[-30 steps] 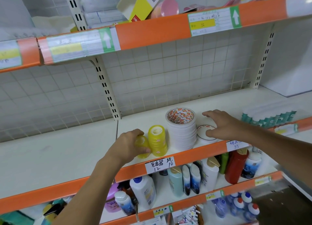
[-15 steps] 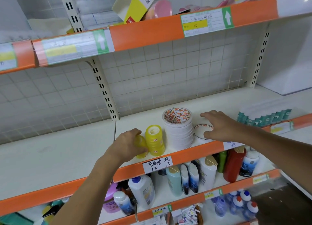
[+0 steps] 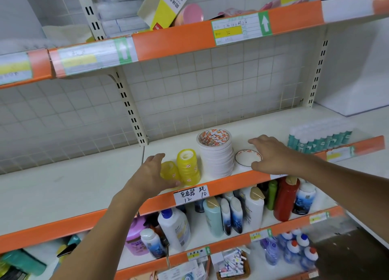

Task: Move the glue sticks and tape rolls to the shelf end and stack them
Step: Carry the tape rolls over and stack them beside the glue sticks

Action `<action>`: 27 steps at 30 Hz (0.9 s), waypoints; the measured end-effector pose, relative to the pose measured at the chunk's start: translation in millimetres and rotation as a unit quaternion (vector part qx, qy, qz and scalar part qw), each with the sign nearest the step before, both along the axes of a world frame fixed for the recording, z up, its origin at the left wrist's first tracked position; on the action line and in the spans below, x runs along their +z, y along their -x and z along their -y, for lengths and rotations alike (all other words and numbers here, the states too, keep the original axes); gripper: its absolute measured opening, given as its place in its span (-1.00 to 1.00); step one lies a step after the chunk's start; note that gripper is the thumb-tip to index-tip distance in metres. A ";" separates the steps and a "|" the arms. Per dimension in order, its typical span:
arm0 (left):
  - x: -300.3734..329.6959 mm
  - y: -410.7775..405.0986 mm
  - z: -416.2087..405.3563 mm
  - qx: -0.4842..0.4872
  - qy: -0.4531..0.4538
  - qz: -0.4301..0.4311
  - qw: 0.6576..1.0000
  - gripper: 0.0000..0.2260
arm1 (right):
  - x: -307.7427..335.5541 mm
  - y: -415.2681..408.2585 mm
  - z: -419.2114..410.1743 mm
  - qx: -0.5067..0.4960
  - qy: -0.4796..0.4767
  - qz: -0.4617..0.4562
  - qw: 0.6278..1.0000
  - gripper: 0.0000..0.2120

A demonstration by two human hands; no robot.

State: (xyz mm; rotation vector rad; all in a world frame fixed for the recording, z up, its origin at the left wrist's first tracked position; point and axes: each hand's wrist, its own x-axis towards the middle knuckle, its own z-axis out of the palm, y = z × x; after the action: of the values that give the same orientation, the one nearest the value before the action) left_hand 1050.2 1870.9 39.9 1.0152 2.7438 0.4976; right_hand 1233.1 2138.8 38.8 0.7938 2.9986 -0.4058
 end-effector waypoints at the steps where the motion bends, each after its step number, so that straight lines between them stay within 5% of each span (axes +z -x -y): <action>1: -0.3 -3.2 3.7 0.002 -0.003 -0.005 1.000 -0.11 | 0.9 -3.0 2.5 -0.006 -0.005 0.004 1.000 -0.33; 9: -8.5 -30.0 42.8 0.010 0.009 -0.056 0.998 -0.26 | 1.9 -27.4 46.9 -0.005 -0.047 0.013 0.999 -0.43; 14: -11.4 -46.2 75.7 0.016 0.052 -0.087 0.995 -0.27 | 7.4 -39.9 102.1 0.044 -0.043 0.035 0.997 -0.78; 27: -11.6 -64.2 182.1 0.063 0.093 -0.142 0.983 -0.26 | 8.4 37.0 280.5 0.228 -0.061 -0.026 0.971 -0.20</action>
State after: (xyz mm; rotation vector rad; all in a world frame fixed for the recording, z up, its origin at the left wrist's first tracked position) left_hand 1114.4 1688.8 28.3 0.9334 3.0492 0.1130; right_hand 1196.1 1858.4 47.2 0.0781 3.1421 -0.2284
